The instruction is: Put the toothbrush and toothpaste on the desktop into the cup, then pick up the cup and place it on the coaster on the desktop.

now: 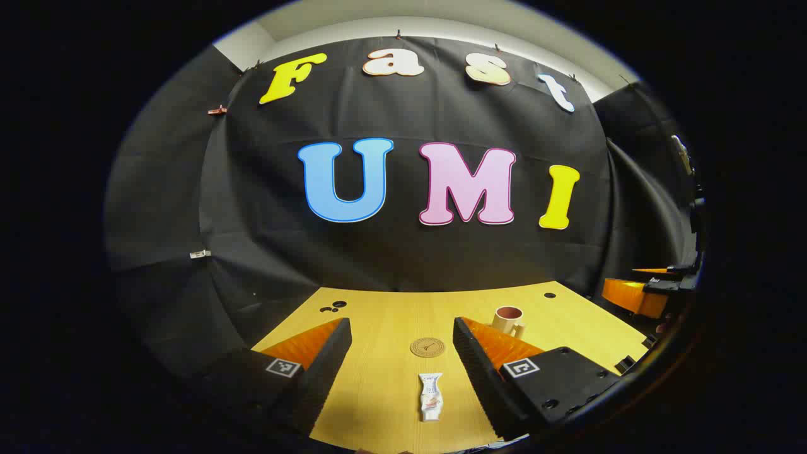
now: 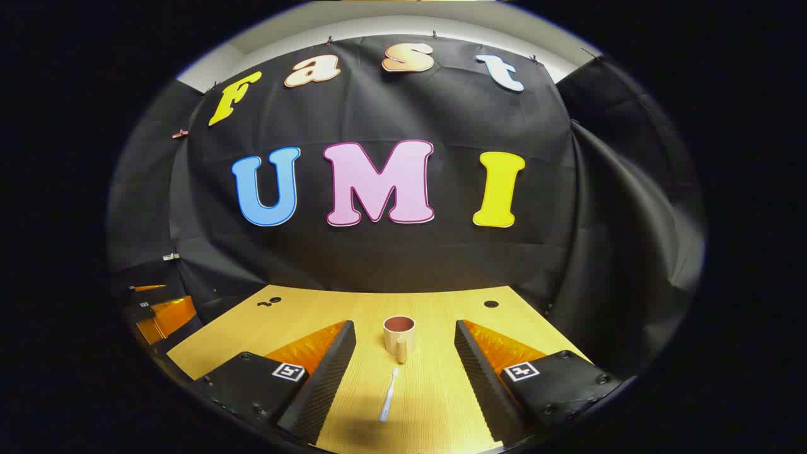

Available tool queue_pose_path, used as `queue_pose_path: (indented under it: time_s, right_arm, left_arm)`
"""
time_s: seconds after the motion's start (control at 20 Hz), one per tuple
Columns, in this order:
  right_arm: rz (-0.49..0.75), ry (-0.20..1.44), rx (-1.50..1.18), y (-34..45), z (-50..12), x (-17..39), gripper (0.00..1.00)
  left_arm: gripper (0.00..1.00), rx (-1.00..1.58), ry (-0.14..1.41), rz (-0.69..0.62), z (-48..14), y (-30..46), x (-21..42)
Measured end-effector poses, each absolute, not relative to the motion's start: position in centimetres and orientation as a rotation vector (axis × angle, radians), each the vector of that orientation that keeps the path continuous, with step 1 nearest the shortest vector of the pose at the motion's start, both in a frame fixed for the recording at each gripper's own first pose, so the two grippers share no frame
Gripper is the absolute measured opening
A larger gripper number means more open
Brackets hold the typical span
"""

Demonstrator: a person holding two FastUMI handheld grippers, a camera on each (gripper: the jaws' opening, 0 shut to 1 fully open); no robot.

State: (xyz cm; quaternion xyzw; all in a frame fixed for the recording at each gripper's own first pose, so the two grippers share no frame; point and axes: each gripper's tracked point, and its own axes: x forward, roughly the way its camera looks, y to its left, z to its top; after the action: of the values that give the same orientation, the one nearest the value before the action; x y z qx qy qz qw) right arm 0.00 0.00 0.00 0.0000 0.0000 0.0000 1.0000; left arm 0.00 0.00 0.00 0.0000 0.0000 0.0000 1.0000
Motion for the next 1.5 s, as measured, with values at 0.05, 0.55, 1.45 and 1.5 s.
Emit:
queue_pose_path:
  time_s: [0.05,0.55,1.45,1.5]
  right_arm:
    - [0.004,0.003,0.002,0.1,-0.1,0.3,0.97]
    - [0.021,0.046,-0.007,0.1,-1.1,1.7,0.97]
    - [0.079,0.156,0.003,0.4,-4.3,5.0,0.97]
    - [0.088,0.166,0.004,0.4,-4.6,5.3,0.97]
  left_arm:
    - [1.00,0.003,0.005,-0.003,0.0,-0.1,0.2]
    - [1.00,0.010,0.040,-0.008,-1.0,-0.5,1.7]
    - [1.00,-0.034,0.311,-0.097,-8.6,-3.0,6.3]
    - [1.00,-0.035,0.343,-0.094,-9.5,-3.0,6.8]
